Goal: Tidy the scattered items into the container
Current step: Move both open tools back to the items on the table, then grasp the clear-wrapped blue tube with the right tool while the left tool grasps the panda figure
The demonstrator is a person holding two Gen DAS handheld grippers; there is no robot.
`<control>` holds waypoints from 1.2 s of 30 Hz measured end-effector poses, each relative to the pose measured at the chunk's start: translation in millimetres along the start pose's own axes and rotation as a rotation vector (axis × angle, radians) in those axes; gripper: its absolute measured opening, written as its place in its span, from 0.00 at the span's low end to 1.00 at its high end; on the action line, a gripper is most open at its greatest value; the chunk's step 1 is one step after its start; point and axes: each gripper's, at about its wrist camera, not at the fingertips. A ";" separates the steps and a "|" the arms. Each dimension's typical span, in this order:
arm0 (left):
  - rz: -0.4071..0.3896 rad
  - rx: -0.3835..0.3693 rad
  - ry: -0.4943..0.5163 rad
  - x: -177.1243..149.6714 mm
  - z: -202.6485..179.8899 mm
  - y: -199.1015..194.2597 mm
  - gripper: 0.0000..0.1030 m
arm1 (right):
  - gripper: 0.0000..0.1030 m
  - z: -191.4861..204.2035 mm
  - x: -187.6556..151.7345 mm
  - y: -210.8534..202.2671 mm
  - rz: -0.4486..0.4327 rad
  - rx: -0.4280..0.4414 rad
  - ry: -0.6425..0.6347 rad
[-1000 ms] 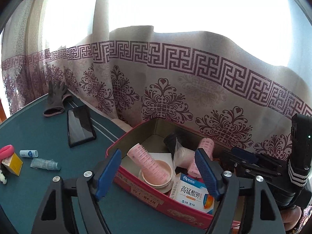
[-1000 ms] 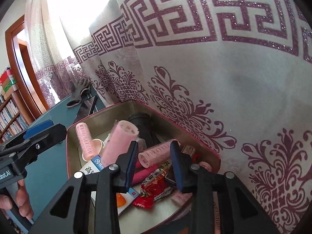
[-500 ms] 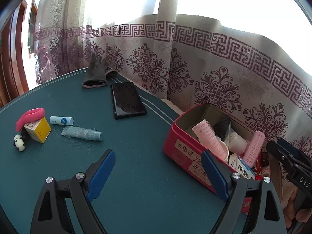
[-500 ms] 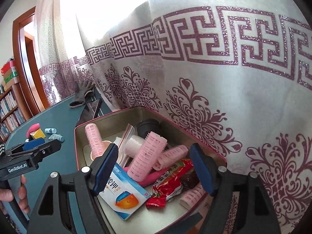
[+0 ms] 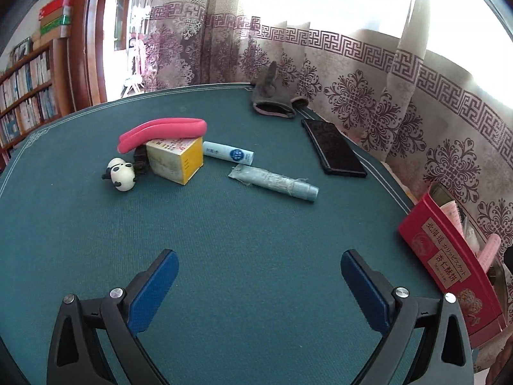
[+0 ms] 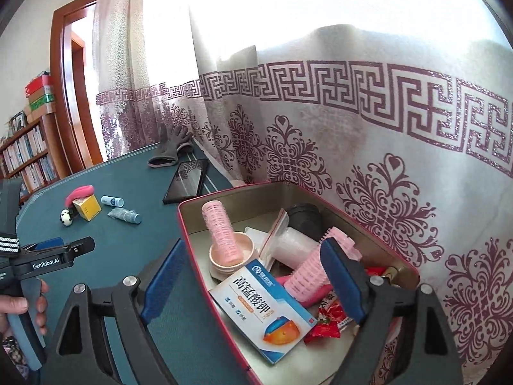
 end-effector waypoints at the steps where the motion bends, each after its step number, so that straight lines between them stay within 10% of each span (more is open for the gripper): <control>1: -0.003 0.013 -0.020 0.3 10.5 -1.2 0.99 | 0.90 8.7 0.3 0.9 -0.001 0.010 -0.019; 15: 0.015 0.091 -0.274 -7.4 121.1 2.2 0.99 | 0.99 139.6 19.0 61.8 0.094 0.214 -0.256; 36: 0.020 0.070 -0.320 -13.3 137.2 11.0 0.99 | 0.99 187.6 70.7 203.9 0.289 0.234 -0.260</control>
Point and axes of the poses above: each gripper's, at about its wrist camera, not at the fingertips, and y roughly the way its jaws point, z to its left, x to its top, and after that the axes turned 11 degrees about z, right-handed
